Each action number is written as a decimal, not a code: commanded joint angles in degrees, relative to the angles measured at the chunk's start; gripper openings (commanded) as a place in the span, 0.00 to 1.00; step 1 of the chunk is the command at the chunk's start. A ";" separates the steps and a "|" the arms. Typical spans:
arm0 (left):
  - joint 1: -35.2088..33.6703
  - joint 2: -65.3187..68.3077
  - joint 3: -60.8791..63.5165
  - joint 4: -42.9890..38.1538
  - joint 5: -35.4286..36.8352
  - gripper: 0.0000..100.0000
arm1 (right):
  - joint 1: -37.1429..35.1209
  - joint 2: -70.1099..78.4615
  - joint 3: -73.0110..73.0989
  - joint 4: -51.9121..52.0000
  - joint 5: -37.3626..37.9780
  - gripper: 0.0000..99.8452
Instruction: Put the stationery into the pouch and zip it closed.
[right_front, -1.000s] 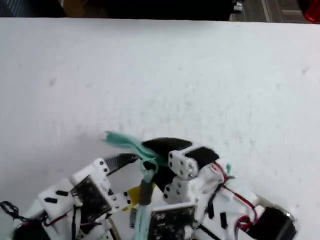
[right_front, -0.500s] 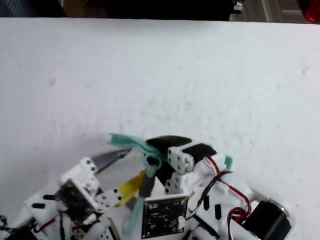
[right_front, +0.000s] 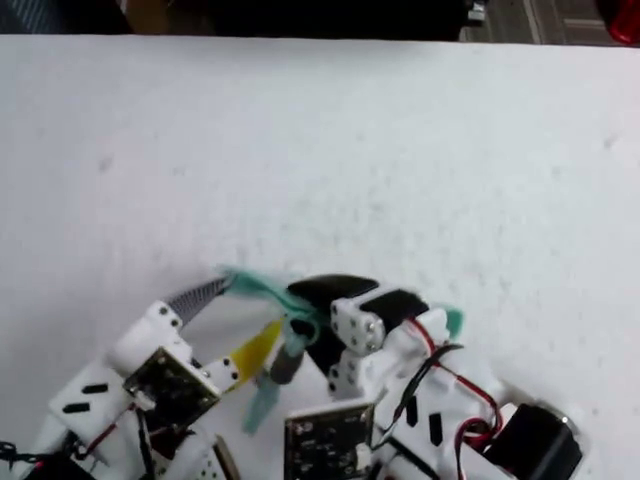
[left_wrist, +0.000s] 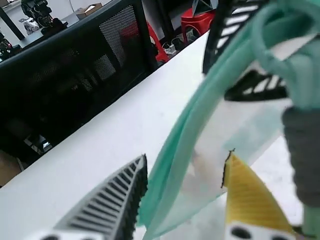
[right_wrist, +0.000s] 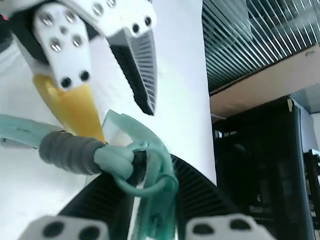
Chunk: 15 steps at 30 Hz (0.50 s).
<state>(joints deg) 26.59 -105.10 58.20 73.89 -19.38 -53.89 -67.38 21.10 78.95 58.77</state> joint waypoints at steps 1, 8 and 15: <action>0.66 0.40 0.79 -4.13 -0.53 0.27 | -2.68 -0.22 -0.35 -1.80 1.32 0.02; 6.20 0.40 3.96 -4.92 -0.62 0.27 | -5.85 -0.22 -0.44 1.80 7.82 0.02; 8.84 0.40 3.69 -5.01 -0.26 0.15 | -6.11 -0.22 -0.44 1.80 7.82 0.02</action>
<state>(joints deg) 33.71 -105.01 62.68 70.90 -19.38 -59.08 -67.38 21.10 80.88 65.36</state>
